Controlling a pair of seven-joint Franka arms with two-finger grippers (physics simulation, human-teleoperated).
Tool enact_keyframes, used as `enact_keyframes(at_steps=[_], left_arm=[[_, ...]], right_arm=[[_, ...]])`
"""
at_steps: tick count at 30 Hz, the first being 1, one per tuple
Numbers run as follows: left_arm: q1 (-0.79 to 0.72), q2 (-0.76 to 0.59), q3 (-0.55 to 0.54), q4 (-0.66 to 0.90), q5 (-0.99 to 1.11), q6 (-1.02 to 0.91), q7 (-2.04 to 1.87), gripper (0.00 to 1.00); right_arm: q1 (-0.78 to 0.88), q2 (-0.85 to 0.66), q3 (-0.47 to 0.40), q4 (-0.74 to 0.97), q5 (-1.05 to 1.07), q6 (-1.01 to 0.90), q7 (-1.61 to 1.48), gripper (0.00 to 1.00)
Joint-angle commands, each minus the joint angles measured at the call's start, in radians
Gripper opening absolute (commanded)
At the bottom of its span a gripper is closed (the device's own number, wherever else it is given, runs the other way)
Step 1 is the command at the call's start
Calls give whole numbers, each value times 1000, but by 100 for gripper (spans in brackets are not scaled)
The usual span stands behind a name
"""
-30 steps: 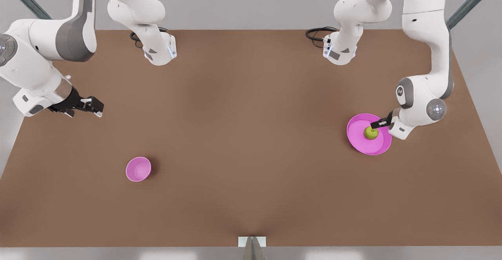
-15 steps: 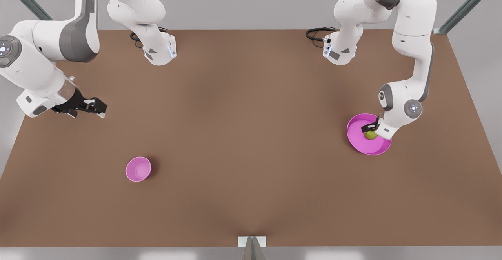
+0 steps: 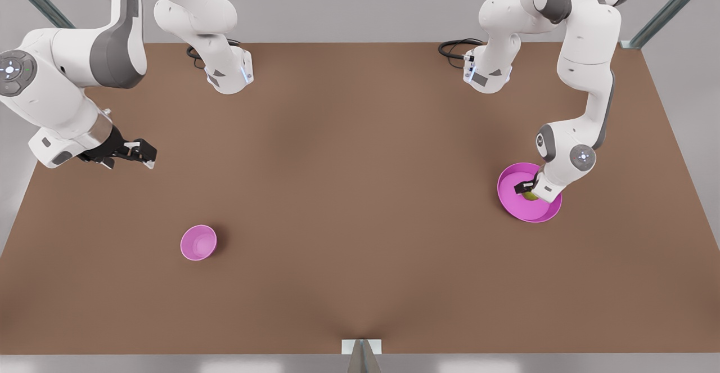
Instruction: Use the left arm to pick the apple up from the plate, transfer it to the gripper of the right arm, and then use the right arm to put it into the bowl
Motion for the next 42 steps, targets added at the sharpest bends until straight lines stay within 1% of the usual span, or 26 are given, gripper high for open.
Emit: enact_keyframes(at_steps=[1,4,5,8,11,14,15,16,18,20,22,24,25,26,27,28,29,31,32,33,34,36,37,39,41,42], left_arm=[[0,-1,0,-3,2,15,20,100],[0,-2,0,-11,2,16,20,99],[0,-2,0,-9,2,16,20,97],[-2,-2,-1,-9,2,15,20,76],[-2,-2,-1,-9,2,15,22,73],[-9,-12,-3,-2,3,9,25,73],[-11,-18,-9,37,2,-34,22,73],[-12,-18,-21,124,-1,-160,20,73],[-15,-21,-63,320,-150,-382,23,73],[-17,-29,-110,399,-165,-478,23,71],[-17,-35,-193,526,-165,-610,43,70],[-15,-35,-291,543,-202,-625,71,70],[-14,-24,-307,568,-253,-646,127,70],[-32,-19,-311,580,-365,-645,284,70],[-63,2,-317,616,-410,-639,406,70],[-86,45,-330,670,-595,-631,649,73],[-95,91,-336,718,-713,-631,790,73],[-115,266,-409,922,-796,-608,1051,73],[-115,287,-449,937,-845,-555,1175,73],[-117,329,-486,939,-1035,-510,1427,72],[-127,390,-524,985,-1121,-488,1622,73],[-176,493,-564,1101,-1221,-427,1846,71],[-205,557,-581,1170,-1279,-407,1942,71],[-253,649,-597,1292,-1310,-370,2070,70],[-305,737,-652,1388,-1310,-261,2139,70],[-337,780,-652,1450,-1310,-240,2177,70]], right_arm=[[-2,-1,0,0,1,-1,-10,100],[-2,-1,0,0,1,-1,-10,100],[-2,-1,0,0,1,-1,-11,100],[-2,-1,0,0,1,-1,-11,100],[-3,-1,0,0,2,-1,-19,100],[-14,1,0,0,2,-1,-26,100],[-14,1,2,0,2,-1,-25,100],[-14,1,2,0,2,-1,-23,100],[-14,1,3,0,2,-1,-25,100],[-14,1,5,0,2,-1,-25,100],[-13,1,5,0,2,-1,-25,100],[-7,1,8,0,36,-1,-26,100],[-17,8,3,0,138,-1,-46,100],[-20,49,-2,19,246,7,-69,100],[-22,86,0,68,278,9,-68,100],[-23,143,2,106,399,12,-66,100],[-31,183,-2,109,543,45,-59,100],[-20,250,11,116,692,108,-63,100],[-17,312,34,125,790,166,-80,100],[-16,386,64,149,947,203,-160,100],[7,422,77,125,982,280,-327,100],[13,456,140,67,1083,340,-410,100],[13,482,153,21,1182,360,-554,100],[12,531,152,-15,1312,358,-746,100],[9,560,152,-16,1355,358,-869,100],[12,559,155,-27,1367,358,-870,100]])
